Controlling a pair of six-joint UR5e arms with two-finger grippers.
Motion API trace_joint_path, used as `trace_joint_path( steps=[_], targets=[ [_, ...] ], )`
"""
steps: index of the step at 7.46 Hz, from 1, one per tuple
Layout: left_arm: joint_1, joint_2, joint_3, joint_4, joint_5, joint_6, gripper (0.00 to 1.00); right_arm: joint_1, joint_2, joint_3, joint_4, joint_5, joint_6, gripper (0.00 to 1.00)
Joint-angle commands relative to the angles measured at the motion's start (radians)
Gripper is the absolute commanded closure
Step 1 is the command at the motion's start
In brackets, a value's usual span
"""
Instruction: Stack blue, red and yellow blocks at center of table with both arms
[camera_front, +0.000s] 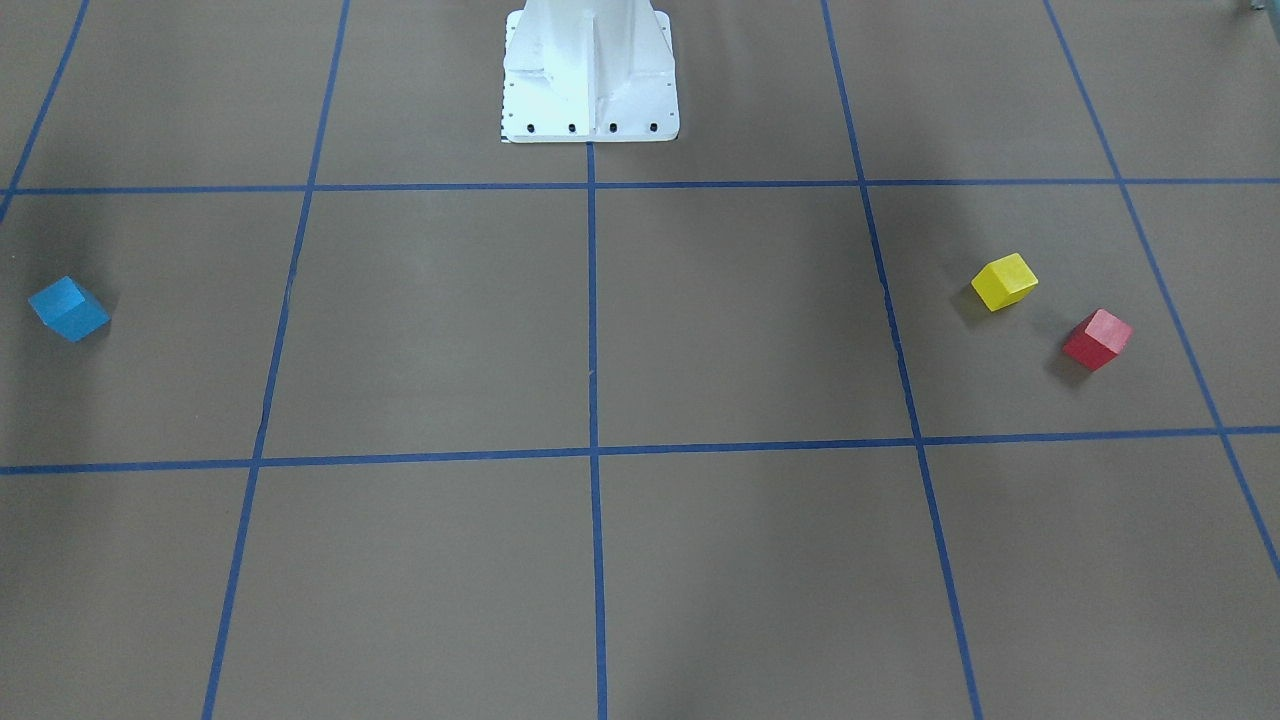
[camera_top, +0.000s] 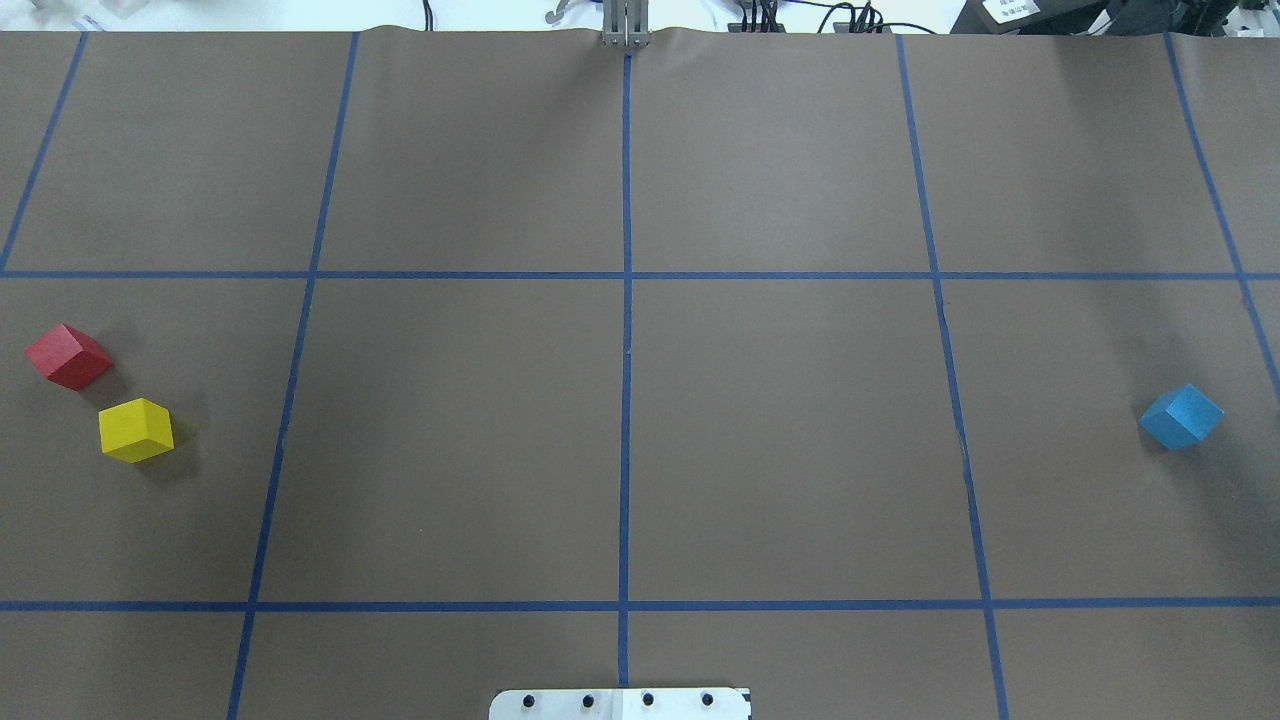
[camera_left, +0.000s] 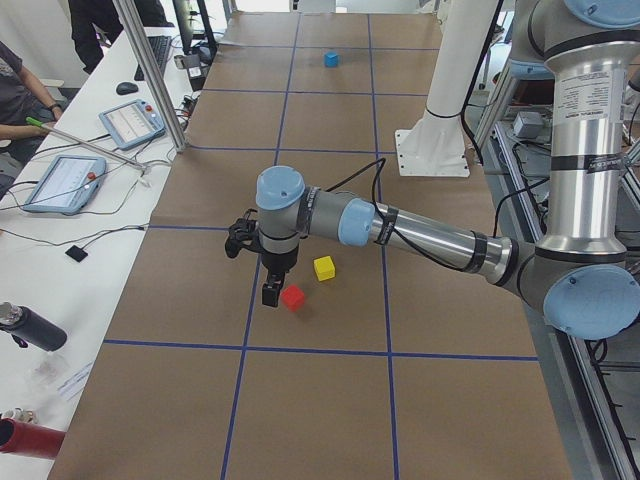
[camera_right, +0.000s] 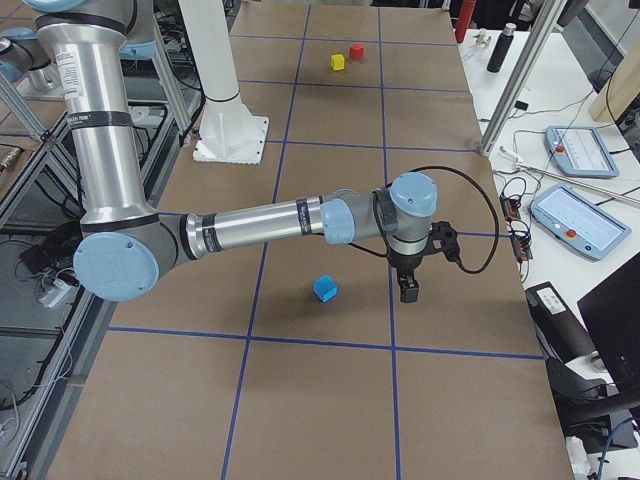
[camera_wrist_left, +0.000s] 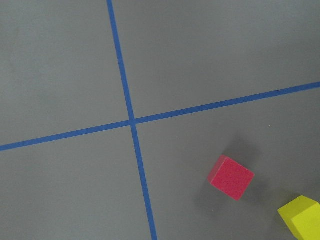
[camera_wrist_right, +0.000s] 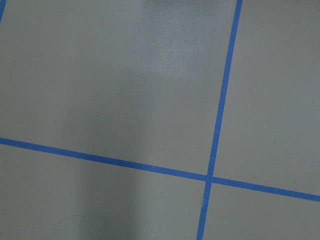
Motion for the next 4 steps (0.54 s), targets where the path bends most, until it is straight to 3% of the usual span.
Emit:
trace_joint_path(
  steps=[1,4],
  targets=[
    [0.002,0.008,-0.008,-0.008,-0.013,0.004,0.00,0.000,-0.003,0.002,0.000,0.039,0.000,0.00],
    [0.002,0.014,-0.002,-0.014,-0.045,0.004,0.00,0.000,-0.006,0.009,0.000,0.039,0.000,0.00]
  ],
)
